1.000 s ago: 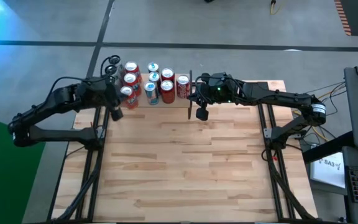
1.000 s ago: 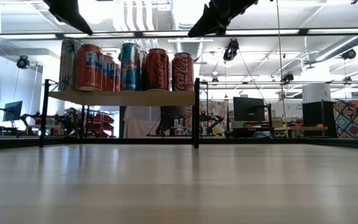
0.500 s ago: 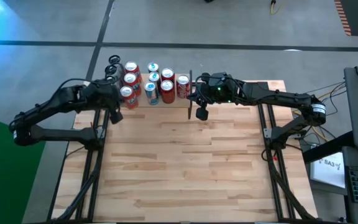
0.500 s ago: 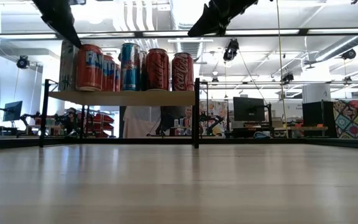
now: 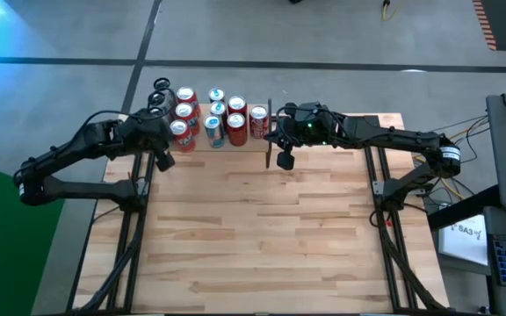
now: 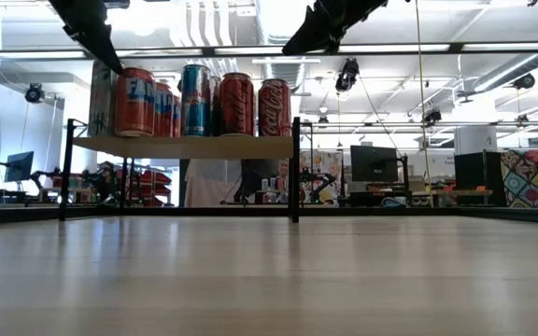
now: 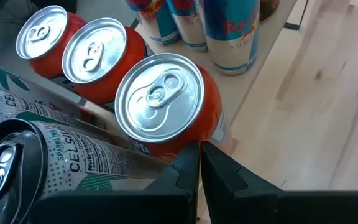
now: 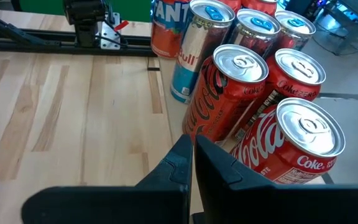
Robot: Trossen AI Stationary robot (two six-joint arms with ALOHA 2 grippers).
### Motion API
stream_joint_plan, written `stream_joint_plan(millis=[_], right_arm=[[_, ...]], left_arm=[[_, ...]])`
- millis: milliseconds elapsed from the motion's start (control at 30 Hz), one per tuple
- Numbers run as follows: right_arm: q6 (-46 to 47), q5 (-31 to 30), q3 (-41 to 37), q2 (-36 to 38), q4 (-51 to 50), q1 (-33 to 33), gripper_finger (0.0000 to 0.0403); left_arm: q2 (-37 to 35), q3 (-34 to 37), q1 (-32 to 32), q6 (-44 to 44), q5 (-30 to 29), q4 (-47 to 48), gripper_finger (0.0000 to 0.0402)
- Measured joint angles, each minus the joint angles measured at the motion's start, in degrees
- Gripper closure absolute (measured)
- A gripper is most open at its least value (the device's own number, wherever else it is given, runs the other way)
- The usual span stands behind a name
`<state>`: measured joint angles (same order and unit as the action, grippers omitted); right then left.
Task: Place canned beverage on shelf
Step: Adjust the red soda can on the shelf
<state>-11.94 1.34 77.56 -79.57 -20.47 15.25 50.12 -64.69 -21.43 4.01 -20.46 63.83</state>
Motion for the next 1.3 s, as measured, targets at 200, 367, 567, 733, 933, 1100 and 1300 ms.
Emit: stream_joint_plan(millis=[200,367,567,733,933,1100,1300], right_arm=[[-0.02,0.00,0.00,0.00,-0.09,0.00,0.0394],[-0.16,0.00,0.01,0.00,-0.27,0.00,0.0394],[-0.22,0.00,0.00,0.00,-0.32,0.00,0.0394],[-0.20,0.00,0.00,0.00,-0.33,0.00,0.0394],[-0.04,0.00,0.02,0.00,-0.33,-0.02,0.0394],[-0.04,0.00,0.00,0.00,-0.33,0.00,0.0394],[-0.04,0.00,0.01,0.00,-0.32,-0.01,0.0394]], left_arm=[[-0.34,-0.70,0.02,0.03,7.40,-2.61,0.0402],[-0.26,-1.61,-0.07,1.03,6.08,-6.65,0.0402],[1.66,-2.27,-0.11,2.88,-0.85,-8.70,0.0402],[4.92,-2.27,-0.07,4.97,-1.50,-9.20,0.0402],[6.98,-2.37,-0.11,6.47,-1.78,-9.46,0.0402],[6.28,-2.36,-0.15,6.49,-1.69,-8.82,0.0402],[4.07,-2.32,-0.15,7.68,-1.56,-7.26,0.0402]])
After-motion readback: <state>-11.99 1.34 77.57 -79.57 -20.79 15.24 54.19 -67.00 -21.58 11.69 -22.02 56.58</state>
